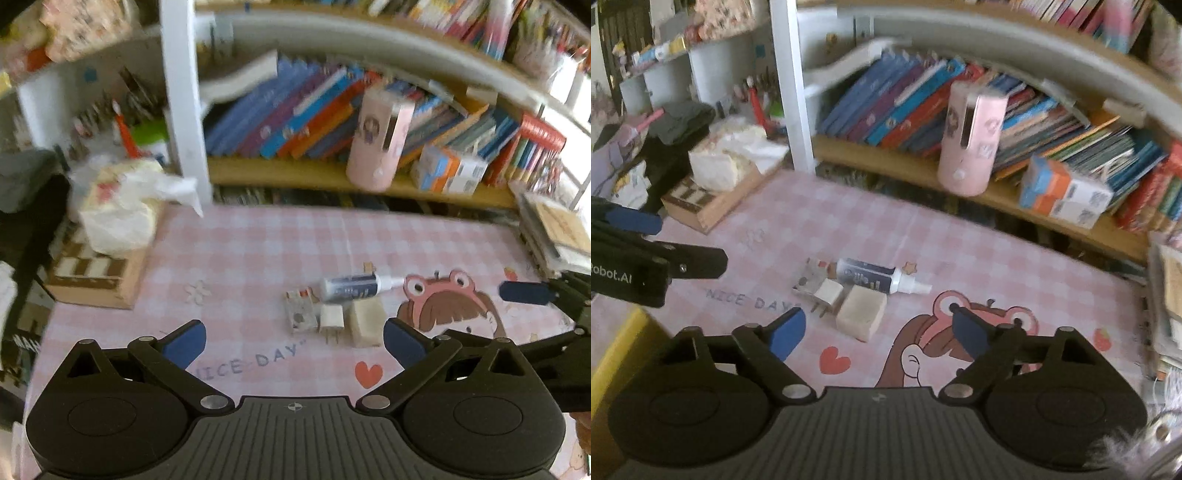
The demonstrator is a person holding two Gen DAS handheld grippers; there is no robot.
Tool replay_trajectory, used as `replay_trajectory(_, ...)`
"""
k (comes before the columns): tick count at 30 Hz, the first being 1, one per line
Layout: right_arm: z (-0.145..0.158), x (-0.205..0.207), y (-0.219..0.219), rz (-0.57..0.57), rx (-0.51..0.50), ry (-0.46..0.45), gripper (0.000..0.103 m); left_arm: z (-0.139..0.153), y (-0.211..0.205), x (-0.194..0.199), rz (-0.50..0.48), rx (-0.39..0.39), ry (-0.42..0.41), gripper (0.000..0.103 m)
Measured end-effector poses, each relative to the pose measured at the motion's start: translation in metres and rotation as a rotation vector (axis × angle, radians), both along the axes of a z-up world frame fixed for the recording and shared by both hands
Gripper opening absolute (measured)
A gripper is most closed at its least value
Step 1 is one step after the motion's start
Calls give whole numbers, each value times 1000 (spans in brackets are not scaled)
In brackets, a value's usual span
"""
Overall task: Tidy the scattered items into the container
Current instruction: 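Withdraw both tools from the box and move toward the remaining items, then grasp the boxed item with the left tool while the right tool grasps the white block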
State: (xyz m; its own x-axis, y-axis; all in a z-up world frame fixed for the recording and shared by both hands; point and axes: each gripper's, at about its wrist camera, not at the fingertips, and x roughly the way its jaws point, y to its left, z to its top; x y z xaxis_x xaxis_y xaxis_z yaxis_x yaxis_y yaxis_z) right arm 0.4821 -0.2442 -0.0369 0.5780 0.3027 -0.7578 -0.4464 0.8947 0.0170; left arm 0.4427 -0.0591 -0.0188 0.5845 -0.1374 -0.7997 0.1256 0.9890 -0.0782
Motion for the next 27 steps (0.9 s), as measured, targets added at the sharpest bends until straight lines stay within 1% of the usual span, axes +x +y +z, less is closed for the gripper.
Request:
replay_trajectory(1,-8,8,3,5,-7,19,81,-7,0,9,4,-6,28,102)
replay_trajectory(5,-36,35,13,37,-36,83,70,-36,5,47,51,-51,151,95)
replay_trajectory(7,-48,45,18,57,-43,108,67,-49,8,63,80,-72,201,89)
replay_trajectory(9,-58,52,23,75,-44,130,64,-60,9,75,103,-87,240,80)
replay_trajectory(12,-68,59,28,95,-44,147,63,-73,9,88,127,-113,286,70)
replay_trajectory(13,-70,61,29,100,-45,151,63,-76,8,92,133,-123,301,68)
replay_trajectory(15,-75,65,31,108,-45,160,62,-82,5,99,137,-132,323,62)
replay_trajectory(22,-88,74,33,123,-43,182,56,-96,-10,118,140,-87,353,51)
replay_trajectory(24,-90,77,33,125,-30,190,56,-100,-14,122,147,-73,357,46)
replay_trajectory(27,-91,80,32,128,-15,194,56,-103,-16,129,153,-66,349,42)
